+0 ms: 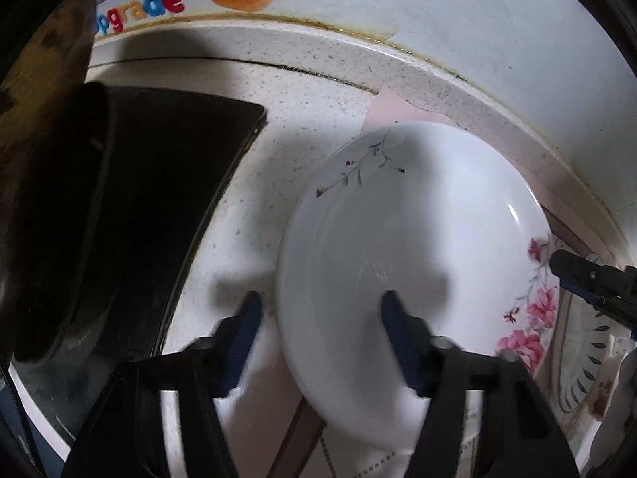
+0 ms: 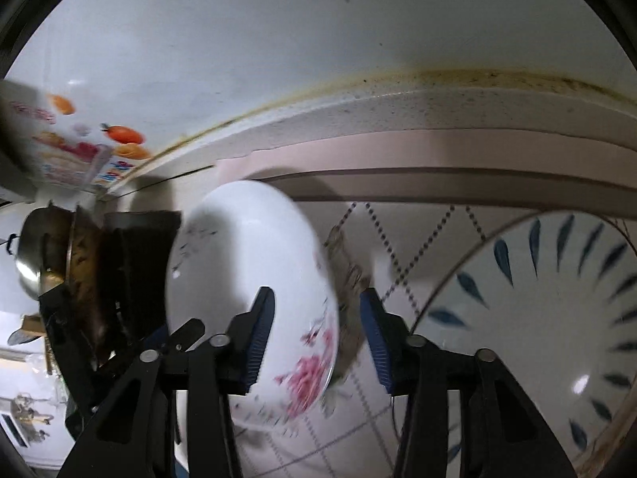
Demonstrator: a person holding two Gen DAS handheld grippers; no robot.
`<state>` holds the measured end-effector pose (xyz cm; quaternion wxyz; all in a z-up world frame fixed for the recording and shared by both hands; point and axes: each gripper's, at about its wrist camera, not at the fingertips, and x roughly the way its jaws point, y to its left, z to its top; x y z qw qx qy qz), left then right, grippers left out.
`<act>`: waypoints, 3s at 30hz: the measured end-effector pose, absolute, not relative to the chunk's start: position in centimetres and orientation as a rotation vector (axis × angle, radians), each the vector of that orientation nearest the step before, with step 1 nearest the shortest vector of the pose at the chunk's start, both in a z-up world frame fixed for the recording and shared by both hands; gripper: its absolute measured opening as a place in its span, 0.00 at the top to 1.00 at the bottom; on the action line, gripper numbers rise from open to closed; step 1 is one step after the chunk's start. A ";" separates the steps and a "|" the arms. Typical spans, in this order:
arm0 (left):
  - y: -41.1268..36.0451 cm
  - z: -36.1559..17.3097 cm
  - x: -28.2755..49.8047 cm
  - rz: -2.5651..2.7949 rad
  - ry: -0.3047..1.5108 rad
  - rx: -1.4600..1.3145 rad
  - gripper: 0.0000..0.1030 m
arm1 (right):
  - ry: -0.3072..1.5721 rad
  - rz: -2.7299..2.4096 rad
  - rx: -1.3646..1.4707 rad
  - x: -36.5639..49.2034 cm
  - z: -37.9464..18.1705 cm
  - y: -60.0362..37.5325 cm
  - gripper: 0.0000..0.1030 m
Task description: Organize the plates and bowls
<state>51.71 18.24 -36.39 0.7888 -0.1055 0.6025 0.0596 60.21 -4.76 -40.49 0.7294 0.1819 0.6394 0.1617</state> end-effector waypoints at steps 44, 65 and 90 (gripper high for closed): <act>10.2 -26.1 43.1 -0.056 1.185 -0.145 0.76 | 1.267 0.339 0.346 49.6 -31.3 -12.9 0.88; -5.3 -27.4 33.8 -0.278 1.282 0.015 0.76 | 1.264 0.138 0.425 32.4 -29.5 -30.3 0.88; -9.3 -33.2 30.3 -0.211 1.393 0.106 0.76 | 1.392 0.124 0.433 26.3 -37.2 -33.5 0.88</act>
